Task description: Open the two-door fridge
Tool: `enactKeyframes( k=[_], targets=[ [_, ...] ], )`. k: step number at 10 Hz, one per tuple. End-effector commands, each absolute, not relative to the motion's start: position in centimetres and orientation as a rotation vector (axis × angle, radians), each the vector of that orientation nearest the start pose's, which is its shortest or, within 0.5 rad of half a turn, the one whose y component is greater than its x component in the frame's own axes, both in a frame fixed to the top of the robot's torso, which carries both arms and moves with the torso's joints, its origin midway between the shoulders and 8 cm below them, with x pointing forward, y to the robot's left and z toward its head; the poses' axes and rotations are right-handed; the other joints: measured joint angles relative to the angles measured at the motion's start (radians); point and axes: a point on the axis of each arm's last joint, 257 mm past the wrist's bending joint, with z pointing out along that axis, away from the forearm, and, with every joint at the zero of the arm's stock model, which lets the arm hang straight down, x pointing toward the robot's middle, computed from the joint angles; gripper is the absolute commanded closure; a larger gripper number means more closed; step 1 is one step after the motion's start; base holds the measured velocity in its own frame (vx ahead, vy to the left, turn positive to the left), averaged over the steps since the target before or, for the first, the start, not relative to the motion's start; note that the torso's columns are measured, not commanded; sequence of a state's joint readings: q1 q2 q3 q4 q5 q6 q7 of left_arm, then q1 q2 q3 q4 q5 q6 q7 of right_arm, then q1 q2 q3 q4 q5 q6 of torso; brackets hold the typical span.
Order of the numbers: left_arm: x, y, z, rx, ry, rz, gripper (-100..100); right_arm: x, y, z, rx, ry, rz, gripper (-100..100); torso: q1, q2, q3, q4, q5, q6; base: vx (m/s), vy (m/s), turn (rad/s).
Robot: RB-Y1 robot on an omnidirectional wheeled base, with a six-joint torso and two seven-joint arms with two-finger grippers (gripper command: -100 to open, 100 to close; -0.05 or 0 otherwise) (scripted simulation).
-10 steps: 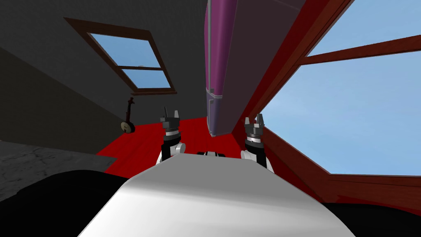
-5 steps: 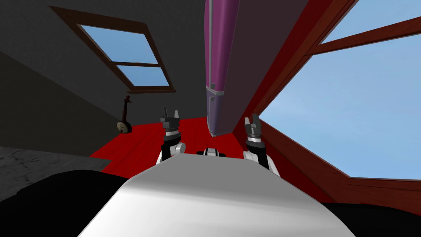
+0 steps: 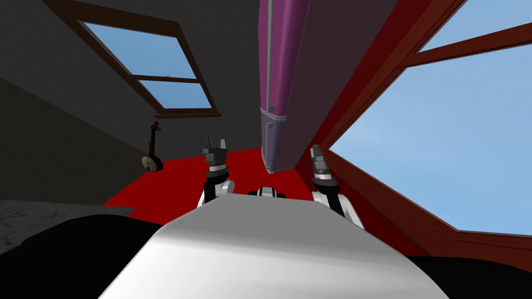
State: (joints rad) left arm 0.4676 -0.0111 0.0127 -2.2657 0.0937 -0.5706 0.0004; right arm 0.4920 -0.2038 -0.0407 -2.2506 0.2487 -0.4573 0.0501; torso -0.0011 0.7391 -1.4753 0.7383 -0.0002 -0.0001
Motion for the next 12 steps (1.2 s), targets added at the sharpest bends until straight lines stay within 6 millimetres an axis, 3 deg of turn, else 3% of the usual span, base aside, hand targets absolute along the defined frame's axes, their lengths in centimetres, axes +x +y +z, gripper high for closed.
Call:
enactKeyframes(
  k=[1, 12],
  targets=[
    [33.3, 29.2, 4.1, -0.653, 0.48, -1.375, 0, 36.4, -24.8, -0.7, 0.235, 1.014, 0.887, -100, -0.001, 0.0, 0.0, 0.0, 0.0, 0.0, 0.079, 0.066, -0.054],
    [33.3, 29.2, 4.1, -0.653, 0.48, -1.375, 0, 37.3, -24.6, -2.1, -0.23, 1.137, 0.352, -100, 0.001, -0.001, -0.001, 0.0, 0.0, 0.0, 0.064, 0.067, -0.035]
  ],
)
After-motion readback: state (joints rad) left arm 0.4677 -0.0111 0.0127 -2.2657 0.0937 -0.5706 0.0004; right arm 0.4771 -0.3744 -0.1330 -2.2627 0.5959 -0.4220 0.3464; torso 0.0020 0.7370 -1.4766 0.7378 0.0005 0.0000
